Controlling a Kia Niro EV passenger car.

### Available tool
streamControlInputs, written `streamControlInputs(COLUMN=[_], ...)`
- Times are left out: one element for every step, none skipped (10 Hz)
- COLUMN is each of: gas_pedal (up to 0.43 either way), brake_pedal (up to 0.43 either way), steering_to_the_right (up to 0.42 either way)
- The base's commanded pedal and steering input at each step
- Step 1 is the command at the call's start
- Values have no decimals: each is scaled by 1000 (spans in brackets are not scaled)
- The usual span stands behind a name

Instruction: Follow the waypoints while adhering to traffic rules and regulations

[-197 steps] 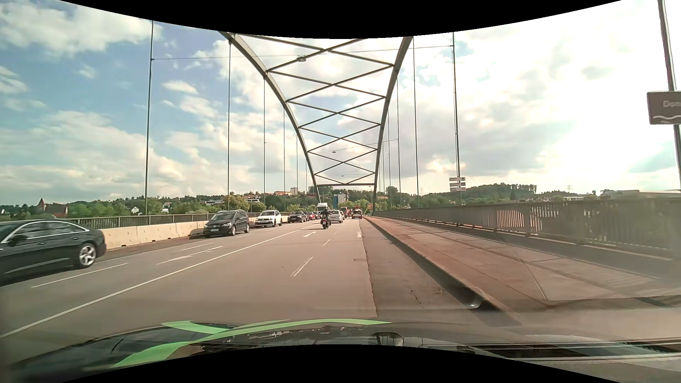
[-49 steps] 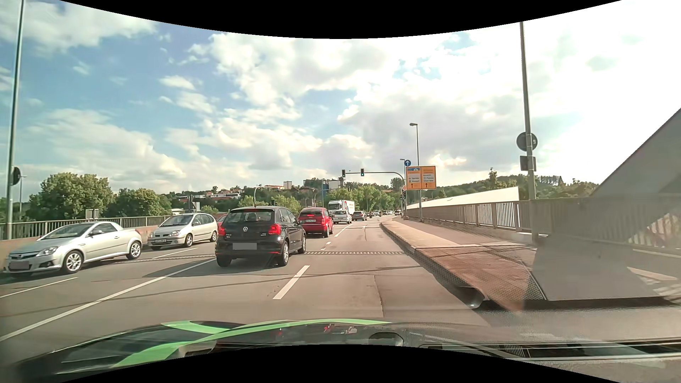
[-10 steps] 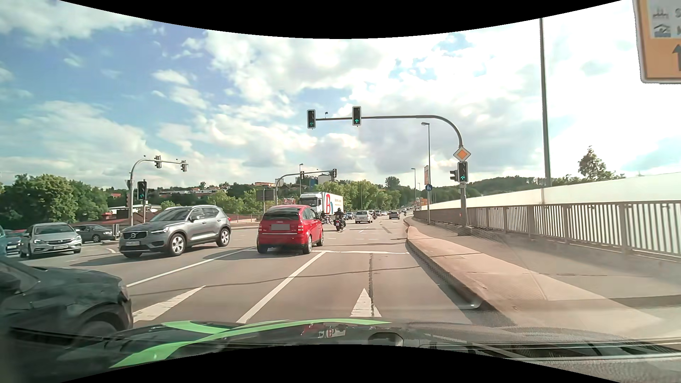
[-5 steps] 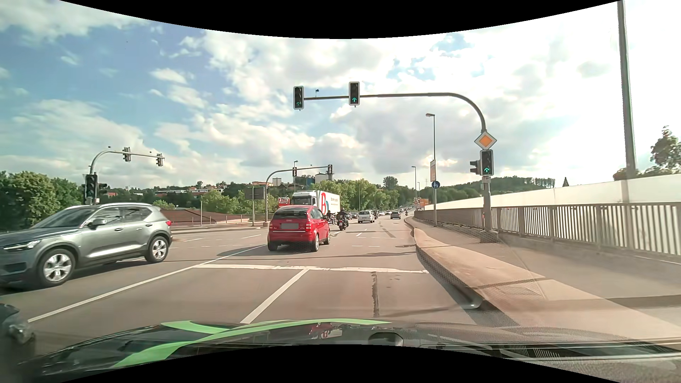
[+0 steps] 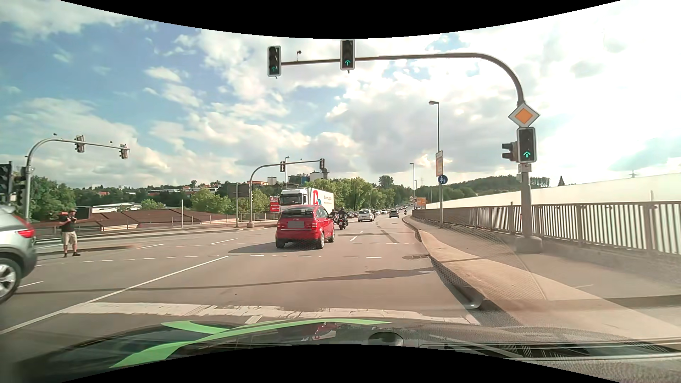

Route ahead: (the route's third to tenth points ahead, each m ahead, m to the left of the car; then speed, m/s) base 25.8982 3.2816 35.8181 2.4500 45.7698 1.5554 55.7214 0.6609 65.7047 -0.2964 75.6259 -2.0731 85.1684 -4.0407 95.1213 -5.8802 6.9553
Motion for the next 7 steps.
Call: streamControlInputs(gas_pedal=[197,189,189,189,189,189,189], brake_pedal=[0,0,0,0,0,0,0], steering_to_the_right=[20,21,22,24,25,25,26])
